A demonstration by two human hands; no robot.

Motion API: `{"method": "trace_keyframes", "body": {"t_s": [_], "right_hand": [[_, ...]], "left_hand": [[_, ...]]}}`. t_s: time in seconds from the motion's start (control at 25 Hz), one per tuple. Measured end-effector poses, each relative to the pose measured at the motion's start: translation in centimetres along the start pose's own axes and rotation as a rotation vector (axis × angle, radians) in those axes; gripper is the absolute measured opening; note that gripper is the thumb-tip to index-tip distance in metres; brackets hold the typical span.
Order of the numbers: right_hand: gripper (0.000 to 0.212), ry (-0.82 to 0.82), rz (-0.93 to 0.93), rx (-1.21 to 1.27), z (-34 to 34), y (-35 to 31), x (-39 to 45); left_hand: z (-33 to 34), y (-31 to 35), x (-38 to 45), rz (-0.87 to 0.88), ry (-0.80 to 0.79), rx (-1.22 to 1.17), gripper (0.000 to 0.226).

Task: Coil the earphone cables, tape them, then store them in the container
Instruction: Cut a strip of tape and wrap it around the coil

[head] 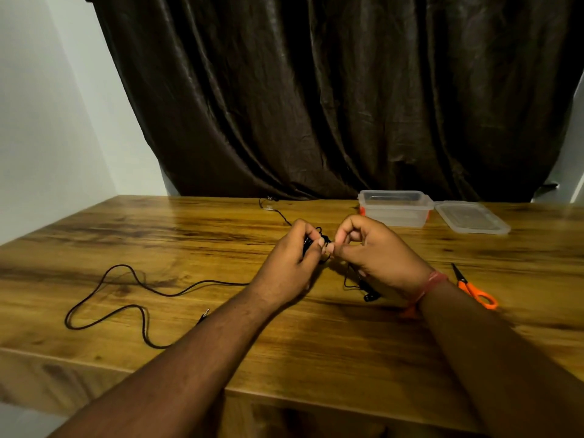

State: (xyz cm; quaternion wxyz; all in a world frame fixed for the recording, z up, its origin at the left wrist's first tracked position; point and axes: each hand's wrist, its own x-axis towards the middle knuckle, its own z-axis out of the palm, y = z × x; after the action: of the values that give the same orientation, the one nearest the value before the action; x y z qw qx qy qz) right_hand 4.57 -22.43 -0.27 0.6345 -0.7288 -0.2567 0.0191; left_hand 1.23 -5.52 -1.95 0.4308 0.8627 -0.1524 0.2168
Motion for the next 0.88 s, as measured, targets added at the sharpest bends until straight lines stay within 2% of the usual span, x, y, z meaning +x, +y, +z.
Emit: {"method": "trace_keyframes", "body": {"t_s": [0.2,0.4,0.56,0.64,0.72,0.8,0.88], "right_hand": [[0.018,-0.024,0.067,0.063,-0.2,-0.4,-0.1],[0.001,-0.003,0.04,-0.116,-0.5,0.5,0.4],[0.007,0.032,-0.001,-0.36,-1.0,0.0,0.4],[0.009,0.083,-0.026,-0.398,-0.9,0.1,0.5],[0.009,0.205,-0.034,-0.402,-1.0,0.3,0.6],[0.01,0.341,-0.047,-0.3,-1.1,0.3,0.8],[0.009,0.391,-0.116,-0.245,-0.4,0.1,0.6]], "left_hand": [[-0.1,-0.5,0.2,0.008,0.016,0.025,0.004],[0.1,-0.3,0.1,-0.079,-0.048,-0.136,0.004],[0.6,-0.9,0.3,-0.179,-0.11,-0.311,0.009],[0.8,-0.8,0.3,-0.192,-0.127,-0.339,0.011],[0.8,-0.7,0.3,-0.206,-0.125,-0.364,0.012],[0.8,-0.7,0.3,-0.215,-0.126,-0.395,0.013],[0.9,-0.7,0.2,-0.209,-0.151,-0.385,0.013]]}}
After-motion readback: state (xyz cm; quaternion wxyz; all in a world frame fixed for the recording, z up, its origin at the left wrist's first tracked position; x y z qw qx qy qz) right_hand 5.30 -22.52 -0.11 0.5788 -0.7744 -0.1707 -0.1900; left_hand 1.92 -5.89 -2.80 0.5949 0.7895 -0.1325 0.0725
